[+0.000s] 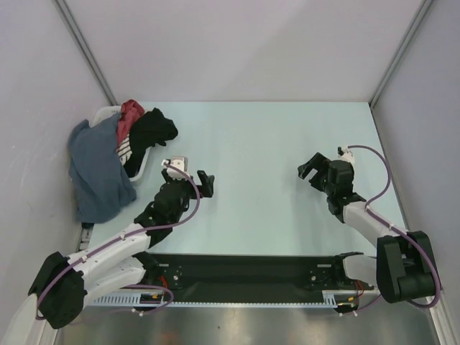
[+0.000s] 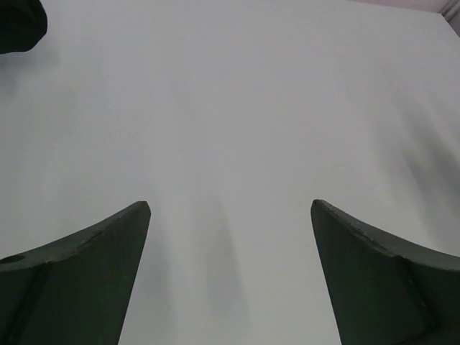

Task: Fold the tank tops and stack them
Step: Grab the tank top from the pile, then move the tank top to the center of the board, then flatten the tank top out

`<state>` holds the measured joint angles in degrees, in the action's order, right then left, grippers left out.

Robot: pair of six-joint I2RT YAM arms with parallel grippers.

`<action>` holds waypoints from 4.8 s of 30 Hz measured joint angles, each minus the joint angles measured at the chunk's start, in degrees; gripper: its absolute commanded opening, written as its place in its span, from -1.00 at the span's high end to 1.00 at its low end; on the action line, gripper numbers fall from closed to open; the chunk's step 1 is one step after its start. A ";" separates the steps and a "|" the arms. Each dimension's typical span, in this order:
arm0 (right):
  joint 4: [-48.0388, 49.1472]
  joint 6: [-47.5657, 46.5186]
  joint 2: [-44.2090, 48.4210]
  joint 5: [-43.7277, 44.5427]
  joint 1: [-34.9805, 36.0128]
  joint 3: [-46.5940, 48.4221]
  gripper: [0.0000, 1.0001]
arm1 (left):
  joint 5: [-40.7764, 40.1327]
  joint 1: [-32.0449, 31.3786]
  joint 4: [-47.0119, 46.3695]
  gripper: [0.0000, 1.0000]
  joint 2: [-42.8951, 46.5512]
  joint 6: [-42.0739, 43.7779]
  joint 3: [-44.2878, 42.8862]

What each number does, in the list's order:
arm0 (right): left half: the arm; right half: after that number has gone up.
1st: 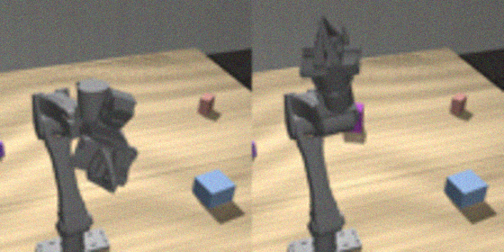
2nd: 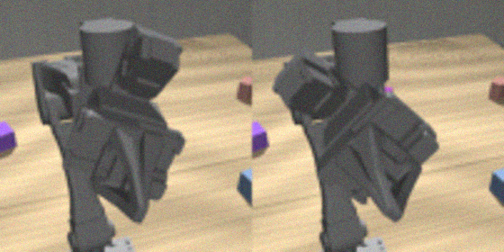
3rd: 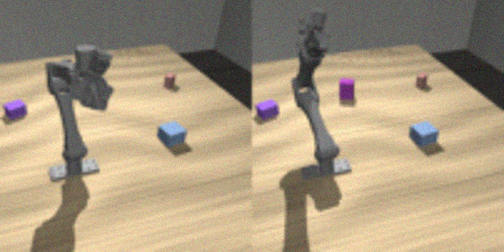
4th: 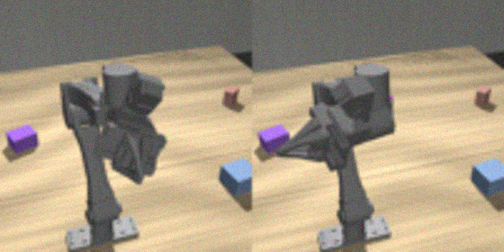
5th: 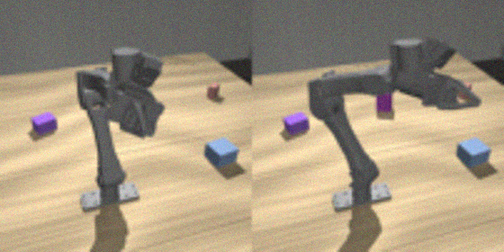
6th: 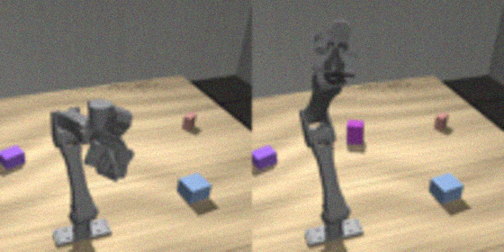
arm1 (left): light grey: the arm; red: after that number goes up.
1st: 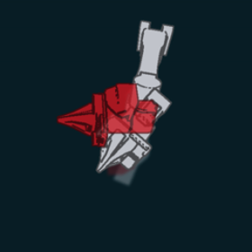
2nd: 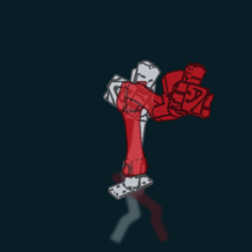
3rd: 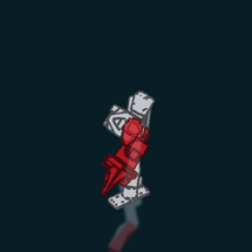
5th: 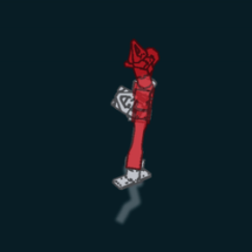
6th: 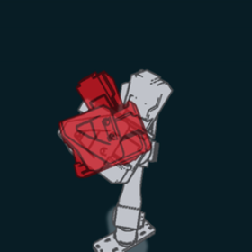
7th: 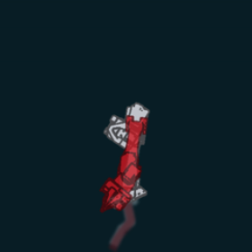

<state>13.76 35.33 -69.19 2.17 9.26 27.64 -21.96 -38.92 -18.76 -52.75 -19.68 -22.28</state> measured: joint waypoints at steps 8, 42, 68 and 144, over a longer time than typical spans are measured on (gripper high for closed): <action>1.20 -0.26 4.81 0.33 0.59 -2.49 -0.89 | -1.05 10.21 16.59 -1.00 -3.41 -10.60 -9.97; 1.95 -2.43 6.49 1.68 5.51 -2.84 -0.89 | -1.31 53.02 50.23 0.99 -10.43 -23.82 -40.52; 1.31 -4.07 6.16 5.40 7.04 -2.80 -0.75 | 18.97 -8.52 35.95 0.99 -12.44 -24.28 -55.47; -50.86 -11.80 5.70 10.25 -1.81 30.34 1.00 | 17.33 -12.70 41.66 -0.83 -21.38 -2.51 -30.08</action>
<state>-37.10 23.53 -63.48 12.43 7.44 57.98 -4.62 -51.62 22.90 -74.13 -22.20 -52.36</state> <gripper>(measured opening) 0.019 0.920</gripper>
